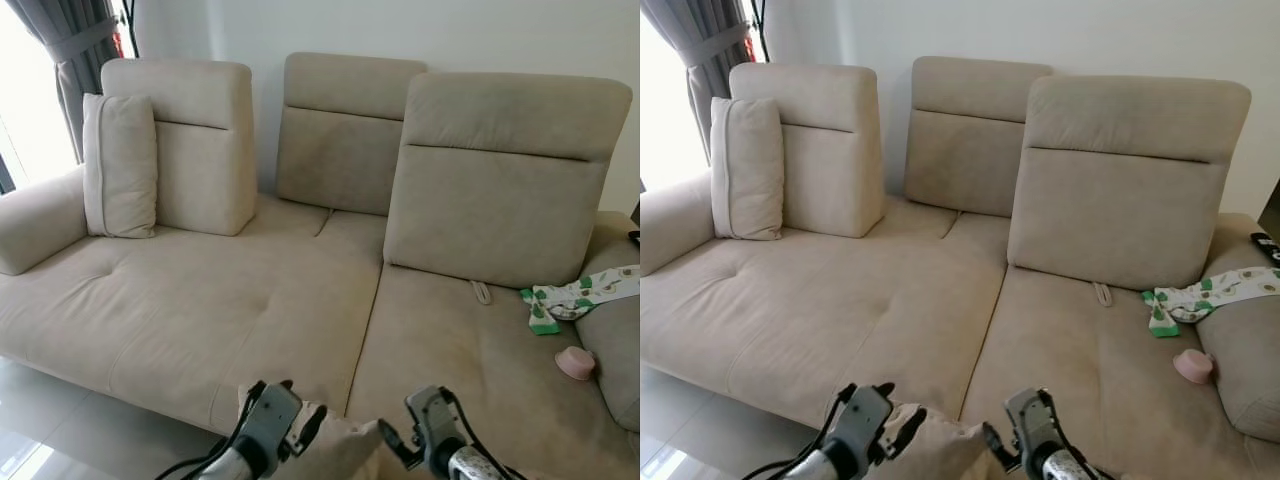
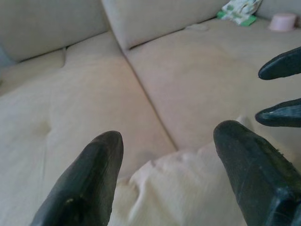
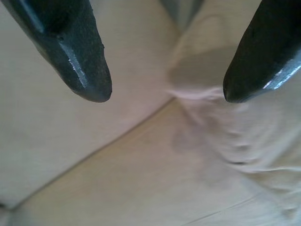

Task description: Move the pillow to the sofa from floor

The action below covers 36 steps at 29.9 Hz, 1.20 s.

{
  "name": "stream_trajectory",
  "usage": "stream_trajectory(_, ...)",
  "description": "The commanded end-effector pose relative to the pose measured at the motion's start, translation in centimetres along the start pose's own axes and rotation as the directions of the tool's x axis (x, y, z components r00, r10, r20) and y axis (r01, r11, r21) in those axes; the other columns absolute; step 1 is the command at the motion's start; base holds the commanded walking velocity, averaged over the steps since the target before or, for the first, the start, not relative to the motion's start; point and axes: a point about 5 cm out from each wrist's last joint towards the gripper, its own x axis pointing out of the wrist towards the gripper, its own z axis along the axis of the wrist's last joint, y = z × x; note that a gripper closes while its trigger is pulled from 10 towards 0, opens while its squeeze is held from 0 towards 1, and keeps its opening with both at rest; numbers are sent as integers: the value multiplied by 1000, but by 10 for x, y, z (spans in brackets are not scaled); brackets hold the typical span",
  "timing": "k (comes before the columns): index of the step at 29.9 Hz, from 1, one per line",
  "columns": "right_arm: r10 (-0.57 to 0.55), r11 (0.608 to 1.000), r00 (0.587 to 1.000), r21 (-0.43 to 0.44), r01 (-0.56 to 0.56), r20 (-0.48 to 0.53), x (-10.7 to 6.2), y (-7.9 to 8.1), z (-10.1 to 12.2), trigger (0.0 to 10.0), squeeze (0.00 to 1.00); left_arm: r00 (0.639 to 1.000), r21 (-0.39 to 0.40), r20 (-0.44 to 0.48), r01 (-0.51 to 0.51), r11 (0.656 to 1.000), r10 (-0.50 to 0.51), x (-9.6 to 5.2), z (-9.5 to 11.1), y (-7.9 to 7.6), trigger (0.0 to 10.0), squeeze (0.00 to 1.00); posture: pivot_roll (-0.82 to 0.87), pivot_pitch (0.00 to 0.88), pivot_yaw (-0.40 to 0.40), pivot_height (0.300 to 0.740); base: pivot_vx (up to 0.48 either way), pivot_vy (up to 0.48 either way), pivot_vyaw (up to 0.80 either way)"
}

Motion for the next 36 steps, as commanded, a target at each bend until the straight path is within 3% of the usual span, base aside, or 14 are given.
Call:
stream_trajectory(1, 57, 998, 998, 3, -57, -12, 3, 6, 0, 10000, 0, 1000, 27, -13, -9, 1000, 10, -3, 1, 2, 10000, 0, 164, 0, 40, 600, 0, 0, 0)
stream_trajectory(8, 76, 997, 995, 9, -75, -66, 4, 9, -7, 10000, 0, 999, 37, -12, -43, 998, 44, -7, 5, 9, 10000, 0, 195, 0, 33, 600, 0, 0, 0)
stream_trajectory(12, -30, 996, 995, -89, 21, -92, 3, 0, -9, 10000, 0, 998, 44, -17, -58, 997, 59, -13, 9, 10, 10000, 0, 216, 0, 37, 600, 0, 0, 0)
stream_trajectory(20, -47, 985, 997, -171, 37, -56, 7, -4, 1, 10000, 0, 999, 72, -36, -25, 997, 28, -23, 10, 4, 10000, 0, 238, 9, 55, 600, 0, 0, 0)
stream_trajectory(27, 84, 982, 993, -159, -97, -85, 17, 8, 9, 10000, 0, 997, 71, -72, -37, 997, 42, -45, 13, 5, 10000, 0, 311, 88, 74, 600, 0, 0, 0)
stream_trajectory(36, 11, 975, 996, -221, -31, -88, 20, 0, 17, 10000, 0, 993, 79, -94, -66, 995, 73, -65, 23, 9, 10000, 0, 396, 153, 97, 600, 0, 0, 0)
